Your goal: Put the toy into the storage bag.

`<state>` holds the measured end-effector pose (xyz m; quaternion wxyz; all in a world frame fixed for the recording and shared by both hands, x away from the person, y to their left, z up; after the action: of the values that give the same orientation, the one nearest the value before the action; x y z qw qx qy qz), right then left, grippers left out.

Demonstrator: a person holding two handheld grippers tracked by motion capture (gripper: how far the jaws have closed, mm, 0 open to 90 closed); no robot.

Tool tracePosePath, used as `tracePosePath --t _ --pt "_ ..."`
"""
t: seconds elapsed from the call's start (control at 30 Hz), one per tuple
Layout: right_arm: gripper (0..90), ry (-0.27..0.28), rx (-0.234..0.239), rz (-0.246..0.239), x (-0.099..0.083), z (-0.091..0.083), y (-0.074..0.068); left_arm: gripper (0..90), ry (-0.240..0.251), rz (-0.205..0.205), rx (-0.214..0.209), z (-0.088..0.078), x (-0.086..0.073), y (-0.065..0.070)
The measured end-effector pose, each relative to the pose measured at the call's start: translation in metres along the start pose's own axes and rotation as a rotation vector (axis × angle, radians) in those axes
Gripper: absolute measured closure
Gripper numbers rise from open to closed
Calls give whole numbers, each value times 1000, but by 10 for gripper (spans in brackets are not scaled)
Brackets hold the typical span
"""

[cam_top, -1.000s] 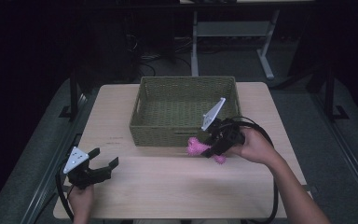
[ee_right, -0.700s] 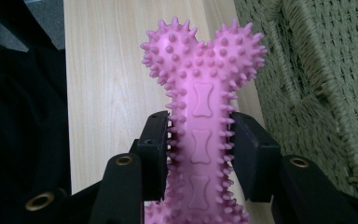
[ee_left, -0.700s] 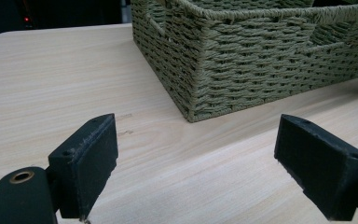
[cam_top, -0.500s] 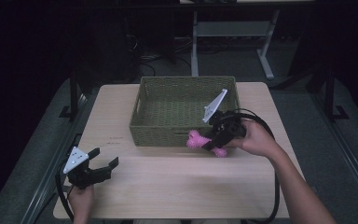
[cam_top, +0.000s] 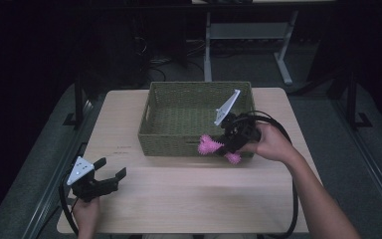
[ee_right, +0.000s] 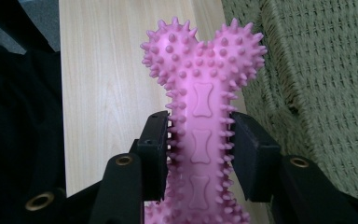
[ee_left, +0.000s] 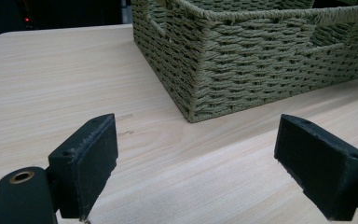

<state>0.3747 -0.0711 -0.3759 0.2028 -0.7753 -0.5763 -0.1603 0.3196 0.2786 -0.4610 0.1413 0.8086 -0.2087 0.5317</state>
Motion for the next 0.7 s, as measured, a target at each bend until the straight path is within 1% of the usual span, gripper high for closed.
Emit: tracePosePath --t 0.3,0.7 --pt "581 -2 4 2 3 -4 3 128 0 -2 -1 0 0 0" --pt "581 0 0 -3 9 -8 12 128 2 -5 0 0 0 0"
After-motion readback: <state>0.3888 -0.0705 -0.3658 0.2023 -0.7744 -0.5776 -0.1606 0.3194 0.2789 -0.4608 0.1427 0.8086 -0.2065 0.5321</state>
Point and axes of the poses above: each handheld gripper's, and its own axes: z roughly forward along the jaws, x roughly out of its top, y roughly to its right, the point moved 8 cm from there along z, roughly forward along the jaws, and after that the axes turned 4 degrees about z, right-handed, at the moved point
